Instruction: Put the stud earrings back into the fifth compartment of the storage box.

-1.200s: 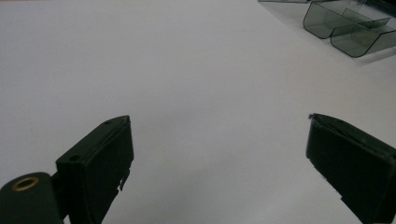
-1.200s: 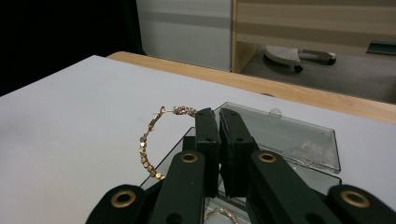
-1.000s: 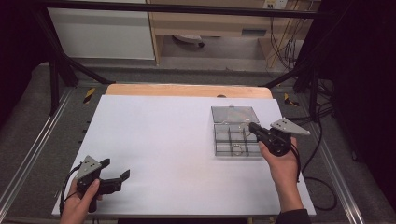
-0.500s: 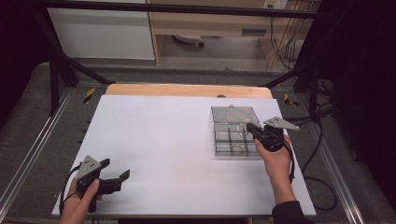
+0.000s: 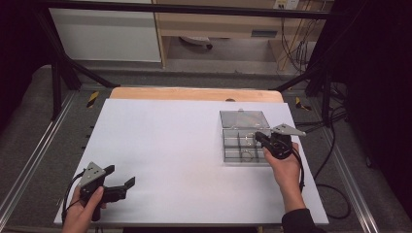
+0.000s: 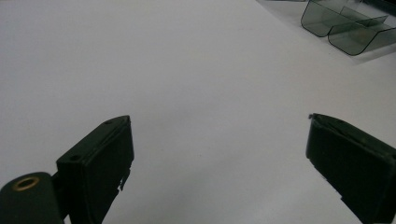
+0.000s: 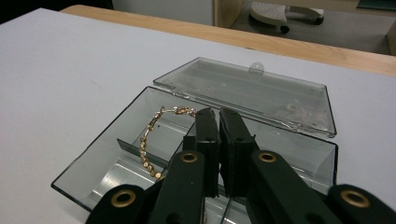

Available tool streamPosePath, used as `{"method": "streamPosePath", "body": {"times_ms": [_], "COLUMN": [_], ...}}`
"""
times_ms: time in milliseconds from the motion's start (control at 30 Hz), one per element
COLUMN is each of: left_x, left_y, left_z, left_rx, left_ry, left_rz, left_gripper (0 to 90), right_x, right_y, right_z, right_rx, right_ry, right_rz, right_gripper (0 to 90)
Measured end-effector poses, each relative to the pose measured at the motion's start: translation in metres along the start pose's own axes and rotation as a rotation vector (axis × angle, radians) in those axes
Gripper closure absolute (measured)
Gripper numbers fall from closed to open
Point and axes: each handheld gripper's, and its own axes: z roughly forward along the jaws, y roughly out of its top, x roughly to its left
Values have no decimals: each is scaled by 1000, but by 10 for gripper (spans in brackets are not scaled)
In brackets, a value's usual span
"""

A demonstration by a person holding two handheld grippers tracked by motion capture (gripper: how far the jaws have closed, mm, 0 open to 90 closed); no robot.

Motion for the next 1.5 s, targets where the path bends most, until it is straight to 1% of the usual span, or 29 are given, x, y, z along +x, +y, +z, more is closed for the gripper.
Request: {"method": "streamPosePath", "body": {"times_ms": [167,367,567,900,933,967,1033,1100,1167,1233,1267,1300,1367,1433,1467,1500], "left_x": [0,0,0,0,0,0,0,0,0,0,0,1,1,1,1,1], "left_y": [0,0,0,0,0,0,1,1,1,1,1,1,1,1,1,1], "left_z": [0,-1,0,-1,0,0,-1,-1,-1,-2,-2,-2,-2,-3,-3,-3], "left_rx": [-1,-2,-2,-1,3,3,-3,-5,-7,-8,-8,-8,-10,-11,-13,-13], "left_ry": [-2,-1,-2,-4,-1,-1,0,1,1,1,1,3,3,4,5,5], "left_rz": [2,-1,1,1,2,2,1,-1,-4,-5,-5,-4,-5,-5,-8,-8], "left_gripper": [76,76,76,76,76,76,76,76,76,76,76,76,76,76,76,76], "right_x": [2,5,6,7,6,5,5,6,7,7,7,7,8,9,9,10], "right_y": [-4,-8,-14,-19,-19,-18,-16,-15,-15,-14,-14,-12,-10,-7,-6,-4], "right_z": [6,11,14,18,19,18,15,14,15,15,15,15,14,13,12,11], "right_rx": [31,78,129,170,172,162,133,110,99,86,86,61,41,23,12,-6], "right_ry": [-5,-25,-33,-33,-26,-29,-11,3,5,14,14,5,-13,-3,5,12], "right_rz": [-13,-56,-59,-61,-37,-31,-16,-3,4,31,31,48,54,78,92,94], "right_gripper": [873,874,873,866,774,772,764,727,640,532,532,407,282,177,137,107]}}
